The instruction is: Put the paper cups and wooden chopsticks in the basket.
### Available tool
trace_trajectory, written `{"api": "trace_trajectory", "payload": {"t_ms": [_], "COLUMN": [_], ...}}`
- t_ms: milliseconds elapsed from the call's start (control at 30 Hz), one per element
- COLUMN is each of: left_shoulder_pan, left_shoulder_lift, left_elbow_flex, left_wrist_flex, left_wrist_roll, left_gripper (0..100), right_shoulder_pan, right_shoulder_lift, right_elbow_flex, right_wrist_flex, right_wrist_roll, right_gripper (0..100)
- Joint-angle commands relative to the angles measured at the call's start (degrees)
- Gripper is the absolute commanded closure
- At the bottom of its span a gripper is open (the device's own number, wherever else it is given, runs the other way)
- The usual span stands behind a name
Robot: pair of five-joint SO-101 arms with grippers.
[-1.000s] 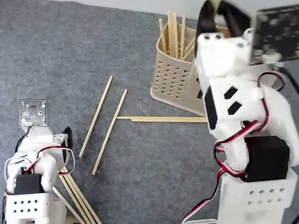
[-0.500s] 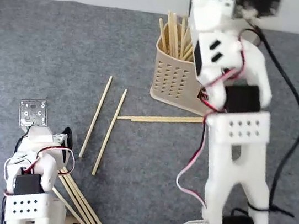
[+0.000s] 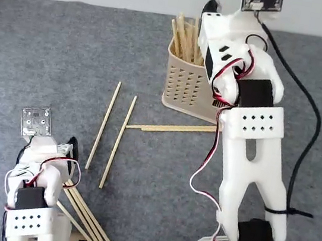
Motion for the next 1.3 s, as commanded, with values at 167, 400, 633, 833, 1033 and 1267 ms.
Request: {"api": "trace_trajectory", "payload": {"t_ms": [167,400,633,833,1033,1267], "left_shoulder_pan": [-0.53,-0.53,-0.53,-2.55,-2.73,-2.64], "left_shoulder_lift": [-0.79,-0.79,-0.79,-0.79,-0.79,-0.18], "left_elbow_flex": [-0.31,-0.31,-0.31,-1.54,-7.87,-12.44], "left_wrist_flex": [-1.49,-1.49,-1.49,-1.05,9.85,18.11], "left_wrist_roll": [-0.35,-0.35,-0.35,0.09,1.93,-0.26], "left_gripper": [82,82,82,82,82,82], "right_shoulder_pan": [0.75,0.22,-4.88,-7.25,-7.87,-9.10], "right_shoulder_lift": [-11.82,-12.18,-12.18,-12.18,-13.32,-21.67], "right_elbow_flex": [-2.90,-2.55,-2.55,-2.55,-0.18,17.23], "right_wrist_flex": [11.21,29.23,44.35,54.64,61.23,60.70], "right_wrist_roll": [-0.79,-0.88,-0.97,-2.73,-7.03,-6.77], "right_gripper": [70.3,70.3,70.3,70.3,70.3,70.3]}}
